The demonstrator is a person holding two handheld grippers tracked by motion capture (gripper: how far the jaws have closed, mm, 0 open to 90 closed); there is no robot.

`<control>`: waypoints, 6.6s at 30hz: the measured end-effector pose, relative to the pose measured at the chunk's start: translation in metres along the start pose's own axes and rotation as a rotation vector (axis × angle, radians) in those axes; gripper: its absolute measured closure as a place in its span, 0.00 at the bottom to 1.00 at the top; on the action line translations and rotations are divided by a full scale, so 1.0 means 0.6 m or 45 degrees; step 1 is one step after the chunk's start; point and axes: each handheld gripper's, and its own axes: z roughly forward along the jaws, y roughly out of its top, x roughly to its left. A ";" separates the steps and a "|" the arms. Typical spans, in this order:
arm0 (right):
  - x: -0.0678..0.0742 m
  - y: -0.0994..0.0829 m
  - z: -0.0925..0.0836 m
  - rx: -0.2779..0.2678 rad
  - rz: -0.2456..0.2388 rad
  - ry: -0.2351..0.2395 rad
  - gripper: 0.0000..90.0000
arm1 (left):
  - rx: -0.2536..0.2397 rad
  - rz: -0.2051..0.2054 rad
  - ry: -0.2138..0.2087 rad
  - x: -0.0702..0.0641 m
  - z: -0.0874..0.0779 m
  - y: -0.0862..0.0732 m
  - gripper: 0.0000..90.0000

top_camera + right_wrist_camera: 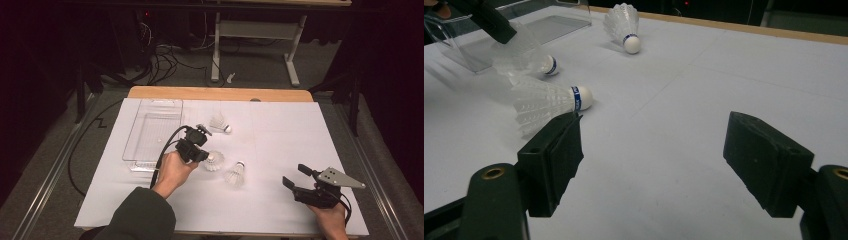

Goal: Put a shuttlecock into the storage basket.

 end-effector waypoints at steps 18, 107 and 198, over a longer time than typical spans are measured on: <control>0.000 0.000 0.000 -0.001 0.005 0.001 0.27 | -0.068 -0.006 -0.045 0.013 -0.039 -0.005 1.00; -0.001 -0.001 0.001 0.001 0.009 0.003 0.27 | -0.261 -0.230 0.086 0.146 -0.173 -0.052 1.00; 0.000 -0.001 0.002 0.004 0.005 0.009 0.27 | -0.245 -0.442 0.268 0.251 -0.088 -0.020 0.57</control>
